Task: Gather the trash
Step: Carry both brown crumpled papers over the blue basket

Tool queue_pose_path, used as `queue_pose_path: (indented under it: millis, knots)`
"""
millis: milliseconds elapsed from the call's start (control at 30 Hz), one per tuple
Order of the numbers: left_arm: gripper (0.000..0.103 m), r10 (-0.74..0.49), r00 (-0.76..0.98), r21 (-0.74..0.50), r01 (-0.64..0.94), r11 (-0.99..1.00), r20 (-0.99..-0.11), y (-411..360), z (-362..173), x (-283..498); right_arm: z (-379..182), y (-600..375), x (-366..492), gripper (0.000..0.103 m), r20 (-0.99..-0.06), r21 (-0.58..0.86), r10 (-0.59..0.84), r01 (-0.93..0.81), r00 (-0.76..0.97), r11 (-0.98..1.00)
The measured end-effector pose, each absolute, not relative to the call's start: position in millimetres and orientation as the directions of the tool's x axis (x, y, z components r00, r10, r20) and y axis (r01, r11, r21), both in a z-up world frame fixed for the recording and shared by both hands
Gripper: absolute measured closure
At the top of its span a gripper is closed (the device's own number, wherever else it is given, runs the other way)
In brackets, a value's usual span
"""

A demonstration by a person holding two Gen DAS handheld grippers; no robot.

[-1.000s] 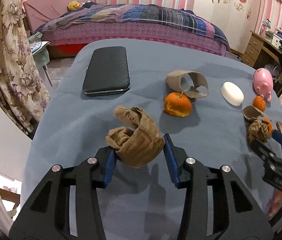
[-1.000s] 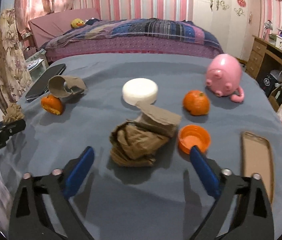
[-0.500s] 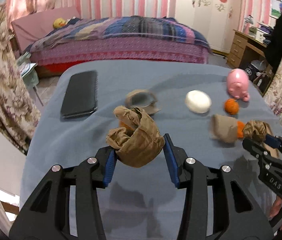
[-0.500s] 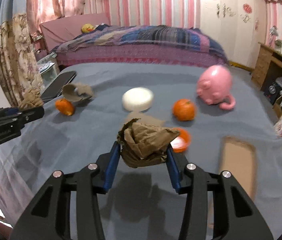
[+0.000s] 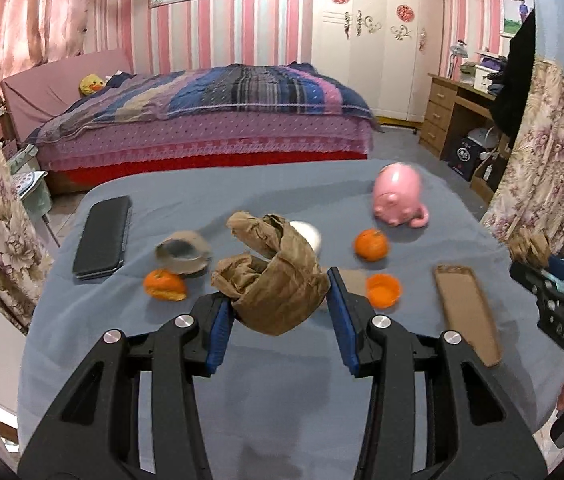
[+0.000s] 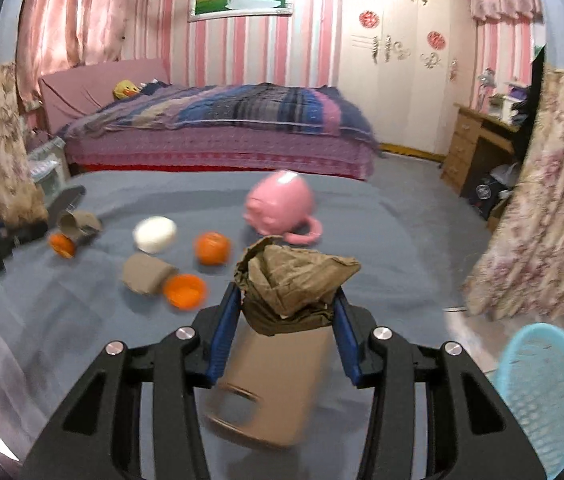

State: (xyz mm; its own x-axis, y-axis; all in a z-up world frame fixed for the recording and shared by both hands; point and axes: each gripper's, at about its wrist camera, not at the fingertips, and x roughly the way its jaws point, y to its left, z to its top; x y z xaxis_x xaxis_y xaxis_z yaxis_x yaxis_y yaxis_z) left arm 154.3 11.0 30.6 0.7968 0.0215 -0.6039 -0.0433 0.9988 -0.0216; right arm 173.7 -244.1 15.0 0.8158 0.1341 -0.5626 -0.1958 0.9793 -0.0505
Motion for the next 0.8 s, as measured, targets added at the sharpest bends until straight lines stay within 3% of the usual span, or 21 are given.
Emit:
queue_pose_path:
  millis: [800]
  knots:
    - [0.060, -0.131, 0.796, -0.041, 0.133, 0.990, -0.591, -165.7, 24.6, 161.9, 10.9, -438.9, 129.6, 0.058, -0.531, -0.015, -0.054, 0.054, 0.845, 0.998]
